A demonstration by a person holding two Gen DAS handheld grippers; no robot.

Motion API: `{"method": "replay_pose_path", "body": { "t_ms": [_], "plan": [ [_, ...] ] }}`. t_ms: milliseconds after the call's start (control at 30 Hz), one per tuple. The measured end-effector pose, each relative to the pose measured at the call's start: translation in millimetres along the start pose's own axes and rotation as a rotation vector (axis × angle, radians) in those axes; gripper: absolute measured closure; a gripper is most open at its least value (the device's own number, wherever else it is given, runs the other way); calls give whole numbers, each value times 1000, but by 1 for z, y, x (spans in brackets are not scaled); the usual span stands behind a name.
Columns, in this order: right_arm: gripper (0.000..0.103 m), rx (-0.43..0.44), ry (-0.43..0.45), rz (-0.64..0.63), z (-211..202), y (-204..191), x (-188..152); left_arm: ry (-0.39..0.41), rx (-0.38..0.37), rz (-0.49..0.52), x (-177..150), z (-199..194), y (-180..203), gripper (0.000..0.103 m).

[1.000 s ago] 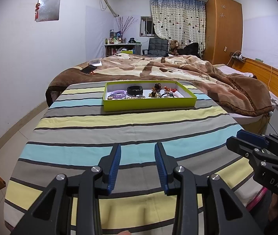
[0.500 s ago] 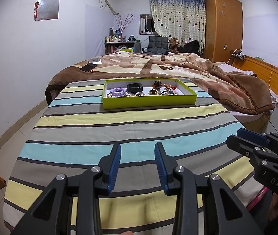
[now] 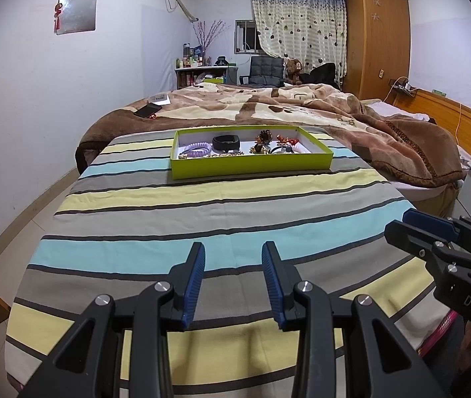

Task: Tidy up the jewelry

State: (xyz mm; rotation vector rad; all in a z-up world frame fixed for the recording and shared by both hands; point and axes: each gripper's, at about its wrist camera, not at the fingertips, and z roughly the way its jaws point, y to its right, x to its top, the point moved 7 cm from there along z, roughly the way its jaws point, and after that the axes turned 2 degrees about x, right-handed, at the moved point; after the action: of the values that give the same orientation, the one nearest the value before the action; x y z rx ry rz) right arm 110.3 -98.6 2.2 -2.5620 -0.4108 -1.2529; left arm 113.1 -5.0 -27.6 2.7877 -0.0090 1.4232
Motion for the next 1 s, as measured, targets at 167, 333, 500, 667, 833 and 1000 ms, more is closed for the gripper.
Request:
{"method": "replay_pose_path", "body": {
  "t_ms": [167,333,500,667,833,1000],
  "plan": [
    [66,1,0,0,0,0,0,2,1,-3,0,0,0,66],
    [66,0,-1,-1,0,0,0,1,1,-2,0,0,0,66],
    [66,0,-2,1,-1,0,0,0,-1,-2,0,-1,0,66],
    [66,1,-2,1,0,0,0,-1,-2,-1,-1,-2,0,66],
    [66,1,-4,0,0,-1,-1,-3,-2,2,-1,-2,1,66],
    [66,2,-6,1,0,-1,-2,-8,-5,10,-5,-3,5,66]
  ]
}}
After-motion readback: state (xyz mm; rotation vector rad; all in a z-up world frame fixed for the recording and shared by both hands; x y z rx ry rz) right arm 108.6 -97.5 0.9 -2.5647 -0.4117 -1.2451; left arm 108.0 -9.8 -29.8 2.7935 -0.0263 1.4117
